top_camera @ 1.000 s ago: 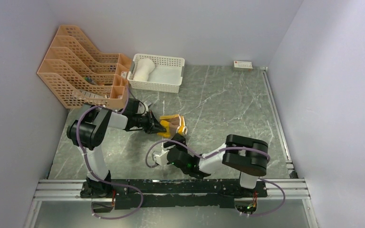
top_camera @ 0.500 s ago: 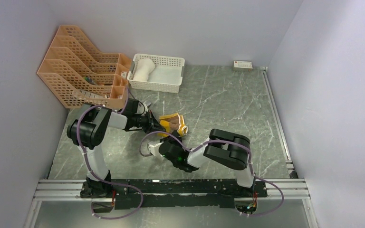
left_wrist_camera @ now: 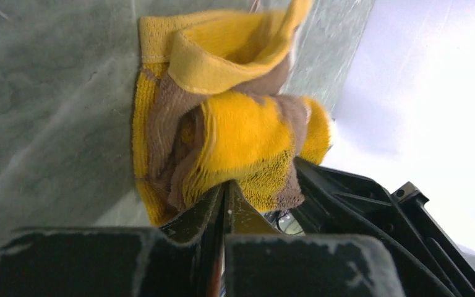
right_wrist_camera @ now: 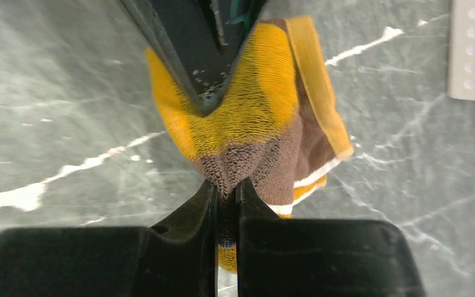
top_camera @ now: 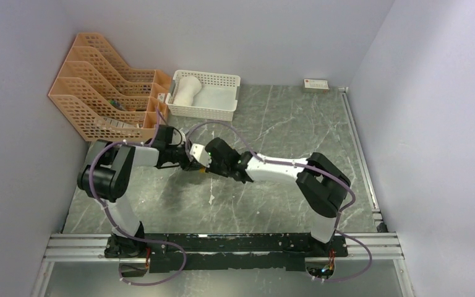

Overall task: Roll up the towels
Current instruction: Roll the towel at the center of the board.

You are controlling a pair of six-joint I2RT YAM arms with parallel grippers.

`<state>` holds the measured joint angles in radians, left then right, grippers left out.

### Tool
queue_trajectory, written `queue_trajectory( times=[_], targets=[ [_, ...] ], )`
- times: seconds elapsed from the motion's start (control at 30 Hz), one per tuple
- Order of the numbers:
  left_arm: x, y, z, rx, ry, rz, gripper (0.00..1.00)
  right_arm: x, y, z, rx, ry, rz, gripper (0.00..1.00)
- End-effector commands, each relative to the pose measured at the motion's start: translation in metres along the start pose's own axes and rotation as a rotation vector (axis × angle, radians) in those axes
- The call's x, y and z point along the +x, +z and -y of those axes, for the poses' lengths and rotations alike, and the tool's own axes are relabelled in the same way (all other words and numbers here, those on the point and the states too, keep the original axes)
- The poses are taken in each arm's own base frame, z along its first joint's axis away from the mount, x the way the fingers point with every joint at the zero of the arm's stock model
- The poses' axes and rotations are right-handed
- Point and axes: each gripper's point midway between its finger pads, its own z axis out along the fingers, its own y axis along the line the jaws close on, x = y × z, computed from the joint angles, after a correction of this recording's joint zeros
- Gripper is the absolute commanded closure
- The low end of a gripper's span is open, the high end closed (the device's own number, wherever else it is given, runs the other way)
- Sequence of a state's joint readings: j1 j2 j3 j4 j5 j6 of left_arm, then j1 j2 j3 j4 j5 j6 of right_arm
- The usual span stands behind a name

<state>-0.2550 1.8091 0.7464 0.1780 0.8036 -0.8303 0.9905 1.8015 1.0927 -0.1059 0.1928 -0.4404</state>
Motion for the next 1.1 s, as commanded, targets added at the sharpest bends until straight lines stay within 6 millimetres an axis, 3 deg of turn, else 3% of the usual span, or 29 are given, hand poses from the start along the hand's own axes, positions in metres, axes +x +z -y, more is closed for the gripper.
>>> queue_trajectory(
  times=[0.0,0.23,0.37,0.5,0.8,1.0,1.07],
  targets=[
    [-0.017,-0.022,0.015,-0.035,0.097,0.057,0.83,-0.019,-0.025,-0.049,-0.356,0.225,-0.024,1.00],
    [-0.047,-0.083,0.060,-0.022,0.215,0.157,0.60,-0.025,-0.049,-0.087,-0.665,0.411,-0.059,1.00],
    [-0.049,-0.115,0.071,0.064,0.206,0.188,0.58,-0.027,-0.056,-0.082,-0.734,0.544,-0.007,1.00],
    [-0.035,-0.121,0.065,0.044,0.216,0.182,0.58,-0.023,-0.047,-0.066,-0.772,0.688,0.035,1.00],
    [0.015,-0.122,0.025,-0.039,0.128,0.194,0.58,-0.035,-0.004,-0.048,-0.939,0.929,0.115,1.00],
    [0.034,-0.124,0.014,-0.061,0.081,0.232,0.39,-0.018,0.022,-0.023,-0.952,1.072,0.107,1.00],
    [0.036,-0.121,0.012,-0.068,0.068,0.234,0.38,-0.016,0.027,-0.013,-0.944,1.096,0.110,1.00]
  ],
)
